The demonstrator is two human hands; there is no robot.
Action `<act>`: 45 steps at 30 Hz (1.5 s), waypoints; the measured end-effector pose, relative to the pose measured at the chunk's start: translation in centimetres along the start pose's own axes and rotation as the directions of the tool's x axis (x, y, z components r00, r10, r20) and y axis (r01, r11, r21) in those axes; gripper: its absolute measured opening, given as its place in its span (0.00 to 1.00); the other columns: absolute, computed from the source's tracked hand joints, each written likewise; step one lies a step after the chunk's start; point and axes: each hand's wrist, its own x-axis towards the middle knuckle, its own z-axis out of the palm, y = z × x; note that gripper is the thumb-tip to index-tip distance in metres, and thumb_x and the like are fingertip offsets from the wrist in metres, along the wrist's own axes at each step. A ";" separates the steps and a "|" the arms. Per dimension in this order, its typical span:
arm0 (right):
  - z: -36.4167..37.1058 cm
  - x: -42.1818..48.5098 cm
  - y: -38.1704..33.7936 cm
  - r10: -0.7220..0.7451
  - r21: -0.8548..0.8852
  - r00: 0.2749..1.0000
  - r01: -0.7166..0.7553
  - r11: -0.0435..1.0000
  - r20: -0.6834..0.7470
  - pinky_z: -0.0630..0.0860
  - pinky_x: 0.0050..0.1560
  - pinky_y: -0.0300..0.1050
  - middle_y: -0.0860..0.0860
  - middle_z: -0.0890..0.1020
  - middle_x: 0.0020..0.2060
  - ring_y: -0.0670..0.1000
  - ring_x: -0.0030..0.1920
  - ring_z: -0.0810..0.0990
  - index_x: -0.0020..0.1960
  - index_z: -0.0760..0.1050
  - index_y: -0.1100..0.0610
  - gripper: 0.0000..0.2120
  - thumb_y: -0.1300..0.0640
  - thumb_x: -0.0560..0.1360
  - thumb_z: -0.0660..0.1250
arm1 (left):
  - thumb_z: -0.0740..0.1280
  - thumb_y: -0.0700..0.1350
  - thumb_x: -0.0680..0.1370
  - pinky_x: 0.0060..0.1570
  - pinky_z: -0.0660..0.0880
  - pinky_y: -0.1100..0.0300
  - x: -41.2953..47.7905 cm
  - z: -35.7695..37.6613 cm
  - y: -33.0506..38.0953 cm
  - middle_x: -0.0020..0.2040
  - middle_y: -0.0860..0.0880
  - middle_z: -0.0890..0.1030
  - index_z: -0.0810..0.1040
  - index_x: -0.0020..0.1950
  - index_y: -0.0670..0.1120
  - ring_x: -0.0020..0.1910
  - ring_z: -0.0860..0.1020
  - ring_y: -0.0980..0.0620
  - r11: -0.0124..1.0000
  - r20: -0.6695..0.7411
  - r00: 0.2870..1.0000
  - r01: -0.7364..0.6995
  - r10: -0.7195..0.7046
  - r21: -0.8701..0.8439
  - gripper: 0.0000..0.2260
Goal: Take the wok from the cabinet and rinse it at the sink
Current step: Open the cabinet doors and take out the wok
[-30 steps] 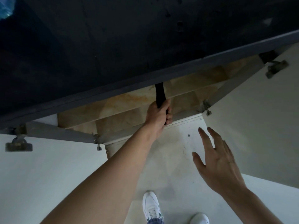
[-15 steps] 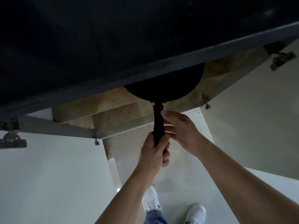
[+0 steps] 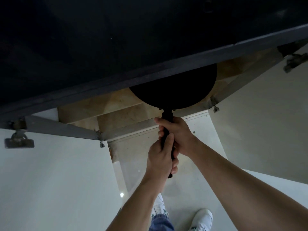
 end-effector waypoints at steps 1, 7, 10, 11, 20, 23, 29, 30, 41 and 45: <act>-0.1 -0.5 0.1 0.001 0.008 1.000 -0.001 1.000 -0.001 0.75 0.32 0.44 0.52 0.74 0.29 0.48 0.28 0.75 0.36 0.73 0.58 0.12 0.60 0.76 0.72 | 0.61 0.54 0.81 0.20 0.60 0.65 -0.4 0.2 -0.3 0.28 0.49 0.72 0.72 0.41 0.44 0.21 0.64 0.54 1.000 -0.011 1.000 -0.011 0.011 0.008 0.16; 0.0 -6.4 1.7 0.079 0.047 0.994 -0.076 0.996 -0.072 0.74 0.30 0.43 0.52 0.74 0.28 0.49 0.27 0.74 0.36 0.72 0.59 0.12 0.61 0.76 0.72 | 0.60 0.52 0.82 0.20 0.60 0.64 -5.8 1.0 -2.4 0.30 0.44 0.69 0.71 0.39 0.42 0.20 0.63 0.53 0.998 -0.020 0.999 -0.026 0.027 0.049 0.16; 0.0 -10.7 2.8 0.129 0.116 0.987 -0.117 0.986 -0.094 0.74 0.31 0.44 0.52 0.74 0.28 0.50 0.27 0.74 0.36 0.72 0.59 0.12 0.62 0.76 0.72 | 0.60 0.53 0.81 0.20 0.62 0.62 -9.9 1.2 -3.8 0.29 0.44 0.70 0.71 0.38 0.42 0.20 0.64 0.52 0.987 -0.027 0.999 -0.017 0.022 0.159 0.17; 0.0 -12.2 3.2 0.143 0.129 0.985 -0.130 0.983 -0.094 0.74 0.31 0.44 0.52 0.74 0.28 0.49 0.27 0.74 0.36 0.72 0.59 0.12 0.62 0.76 0.72 | 0.60 0.52 0.81 0.20 0.62 0.62 -11.4 1.3 -4.3 0.28 0.45 0.70 0.71 0.38 0.42 0.20 0.64 0.52 0.983 -0.027 1.000 -0.011 0.016 0.184 0.17; 0.7 -28.2 6.0 0.171 0.231 0.970 -0.128 0.964 -0.175 0.72 0.27 0.42 0.52 0.73 0.24 0.50 0.24 0.72 0.30 0.72 0.58 0.17 0.63 0.77 0.70 | 0.60 0.50 0.82 0.18 0.64 0.62 -26.3 2.8 -8.0 0.27 0.43 0.70 0.73 0.39 0.39 0.18 0.65 0.52 0.941 0.012 0.998 0.055 -0.062 0.334 0.18; 0.6 -33.2 6.6 0.128 0.249 0.975 -0.080 0.965 -0.184 0.72 0.28 0.41 0.52 0.73 0.23 0.49 0.24 0.71 0.29 0.71 0.57 0.19 0.64 0.77 0.69 | 0.60 0.50 0.82 0.19 0.65 0.62 -30.7 3.8 -9.0 0.29 0.42 0.71 0.73 0.40 0.38 0.18 0.66 0.53 0.917 -0.006 0.996 0.080 -0.085 0.390 0.17; 0.4 -41.0 6.5 0.031 0.264 0.971 0.034 0.964 -0.236 0.72 0.27 0.43 0.53 0.72 0.25 0.51 0.24 0.72 0.29 0.72 0.56 0.18 0.65 0.76 0.70 | 0.61 0.50 0.82 0.20 0.64 0.61 -38.4 6.0 -9.2 0.27 0.42 0.70 0.72 0.37 0.40 0.18 0.65 0.51 0.900 0.031 0.998 0.041 -0.060 0.433 0.17; 0.3 -42.0 6.0 0.004 0.263 0.971 0.060 0.963 -0.238 0.72 0.27 0.43 0.54 0.72 0.25 0.51 0.24 0.72 0.30 0.71 0.57 0.18 0.65 0.76 0.70 | 0.61 0.49 0.82 0.20 0.64 0.61 -39.3 6.4 -8.8 0.28 0.42 0.70 0.72 0.38 0.39 0.18 0.65 0.51 0.900 0.047 0.998 0.017 -0.041 0.436 0.17; -1.5 -49.3 -3.1 -0.257 0.263 0.915 0.343 0.902 -0.312 0.72 0.29 0.44 0.54 0.72 0.27 0.51 0.26 0.72 0.39 0.71 0.60 0.10 0.65 0.76 0.70 | 0.61 0.48 0.82 0.20 0.59 0.63 -45.1 12.9 -2.8 0.28 0.44 0.67 0.70 0.39 0.41 0.20 0.61 0.51 0.890 0.289 0.943 -0.267 0.163 0.370 0.15; -2.6 -50.3 -7.0 -0.254 0.385 0.908 0.376 0.843 -0.332 0.72 0.28 0.44 0.52 0.71 0.27 0.50 0.25 0.70 0.44 0.72 0.60 0.08 0.66 0.76 0.70 | 0.61 0.49 0.81 0.21 0.59 0.62 -44.8 15.2 -0.2 0.26 0.46 0.67 0.69 0.35 0.44 0.20 0.62 0.51 0.819 0.384 0.892 -0.397 0.239 0.413 0.16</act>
